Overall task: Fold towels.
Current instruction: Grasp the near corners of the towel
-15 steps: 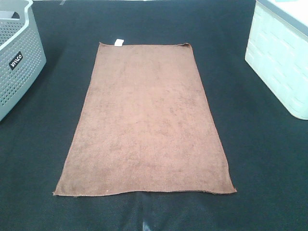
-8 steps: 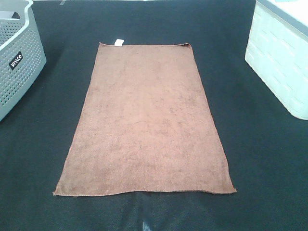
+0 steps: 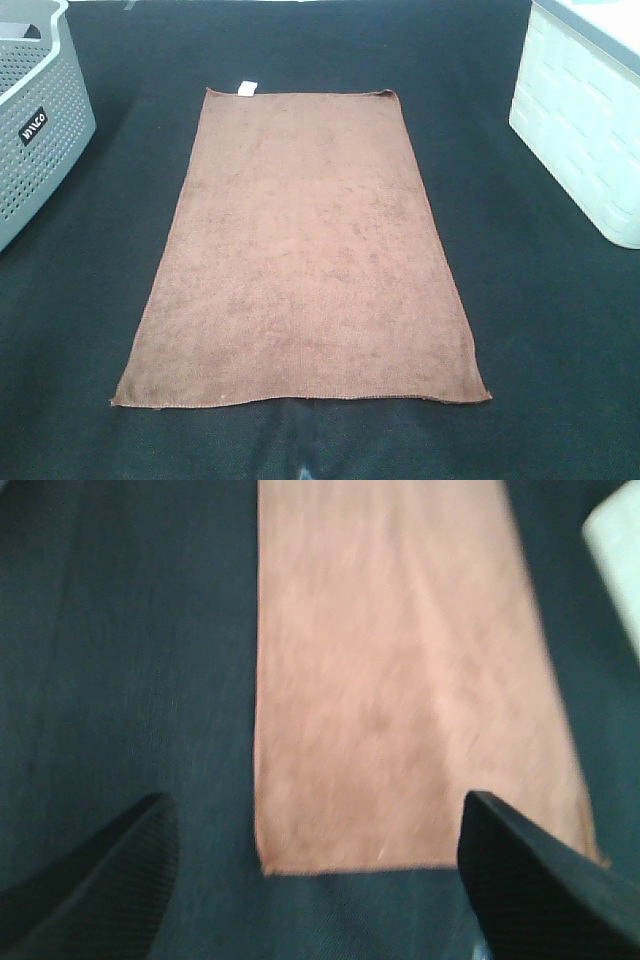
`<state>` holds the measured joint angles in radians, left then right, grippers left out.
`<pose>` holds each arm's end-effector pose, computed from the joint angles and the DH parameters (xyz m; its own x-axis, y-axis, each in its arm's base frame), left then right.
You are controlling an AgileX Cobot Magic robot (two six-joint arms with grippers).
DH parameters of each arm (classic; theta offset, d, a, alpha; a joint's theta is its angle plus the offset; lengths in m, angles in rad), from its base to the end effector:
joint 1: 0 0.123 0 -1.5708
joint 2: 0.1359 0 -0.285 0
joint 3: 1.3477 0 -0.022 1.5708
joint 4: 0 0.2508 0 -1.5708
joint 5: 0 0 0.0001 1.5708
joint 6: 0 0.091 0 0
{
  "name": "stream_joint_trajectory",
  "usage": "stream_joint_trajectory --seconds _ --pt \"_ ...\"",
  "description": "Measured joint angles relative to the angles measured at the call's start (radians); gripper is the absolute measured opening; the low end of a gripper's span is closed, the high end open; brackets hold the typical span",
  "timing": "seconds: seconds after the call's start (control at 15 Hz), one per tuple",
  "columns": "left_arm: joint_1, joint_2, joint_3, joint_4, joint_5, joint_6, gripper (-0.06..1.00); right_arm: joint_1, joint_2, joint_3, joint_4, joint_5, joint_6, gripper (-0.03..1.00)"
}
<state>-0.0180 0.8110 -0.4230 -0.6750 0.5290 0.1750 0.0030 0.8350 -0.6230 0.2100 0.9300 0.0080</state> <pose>0.1434 -0.0313 0.2434 -0.7105 -0.3826 -0.5906 -0.0481 0.8637 -0.5017 0.1357 0.0156 0.2712 -0.8683 0.1298 -0.4787 0.0300 0.9771 0.2107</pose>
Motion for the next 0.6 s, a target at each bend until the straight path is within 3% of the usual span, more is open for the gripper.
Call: stream_joint_trajectory --seconds 0.2,0.33,0.4,0.6 --pt "0.003 0.25 0.0 -0.147 -0.009 0.182 0.74 0.0 0.207 -0.001 0.105 -0.058 -0.061 0.75" --pt "0.003 0.396 0.0 -0.267 -0.011 0.311 0.74 0.0 0.338 -0.001 0.217 -0.098 -0.189 0.75" --pt "0.003 0.396 0.0 -0.267 -0.011 0.311 0.74 0.0 0.338 -0.001 0.217 -0.098 -0.189 0.75" --pt "0.003 0.598 -0.017 -0.49 -0.012 0.566 0.74 0.0 0.521 -0.002 0.422 -0.165 -0.4 0.75"
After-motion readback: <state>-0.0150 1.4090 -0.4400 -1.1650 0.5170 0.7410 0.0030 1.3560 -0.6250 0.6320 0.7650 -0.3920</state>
